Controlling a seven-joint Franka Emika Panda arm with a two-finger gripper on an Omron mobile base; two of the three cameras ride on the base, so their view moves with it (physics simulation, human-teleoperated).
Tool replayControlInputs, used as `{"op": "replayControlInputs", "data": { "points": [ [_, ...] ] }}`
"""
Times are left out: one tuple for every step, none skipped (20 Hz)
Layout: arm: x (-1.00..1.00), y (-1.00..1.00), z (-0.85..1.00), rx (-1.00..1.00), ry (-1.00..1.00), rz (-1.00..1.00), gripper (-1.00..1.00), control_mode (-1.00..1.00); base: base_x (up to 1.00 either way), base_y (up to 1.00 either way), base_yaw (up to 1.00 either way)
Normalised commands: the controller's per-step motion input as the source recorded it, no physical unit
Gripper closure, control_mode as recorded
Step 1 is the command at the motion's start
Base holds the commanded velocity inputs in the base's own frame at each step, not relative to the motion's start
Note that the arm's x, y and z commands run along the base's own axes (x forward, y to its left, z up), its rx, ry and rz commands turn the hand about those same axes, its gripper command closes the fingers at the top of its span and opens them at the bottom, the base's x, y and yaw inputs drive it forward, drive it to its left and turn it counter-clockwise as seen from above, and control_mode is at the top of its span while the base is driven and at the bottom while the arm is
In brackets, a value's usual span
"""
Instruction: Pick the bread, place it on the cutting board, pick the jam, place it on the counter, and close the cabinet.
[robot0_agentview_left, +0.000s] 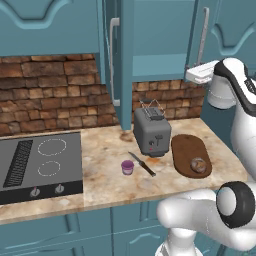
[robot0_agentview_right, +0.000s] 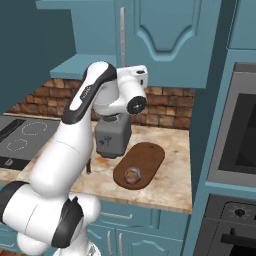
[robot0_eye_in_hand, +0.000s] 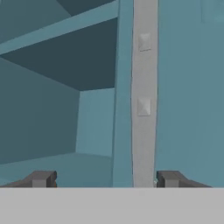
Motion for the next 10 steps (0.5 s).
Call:
{"op": "replayControlInputs", "data": {
  "points": [
    [0.36,0.00,0.00,0.00,0.00,-0.05,-1.00,-1.00,0.00,0.00,0.00],
    [0.36,0.00,0.00,0.00,0.00,-0.05,-1.00,-1.00,0.00,0.00,0.00],
    [0.36,0.00,0.00,0.00,0.00,-0.05,-1.00,-1.00,0.00,0.00,0.00],
    [0.36,0.00,0.00,0.00,0.00,-0.05,-1.00,-1.00,0.00,0.00,0.00],
    [0.36,0.00,0.00,0.00,0.00,-0.05,-1.00,-1.00,0.00,0.00,0.00],
    [0.35,0.00,0.00,0.00,0.00,-0.05,-1.00,-1.00,0.00,0.00,0.00],
    [0.36,0.00,0.00,0.00,0.00,-0.05,-1.00,-1.00,0.00,0.00,0.00],
    [0.35,0.00,0.01,0.00,0.00,-0.05,-1.00,-1.00,0.00,0.00,0.00],
    [0.35,0.00,0.03,0.00,0.00,-0.05,-1.00,-1.00,0.00,0.00,0.00],
    [0.34,0.00,0.05,0.00,0.00,-0.05,-1.00,-1.00,0.00,0.00,0.00]
  ]
}}
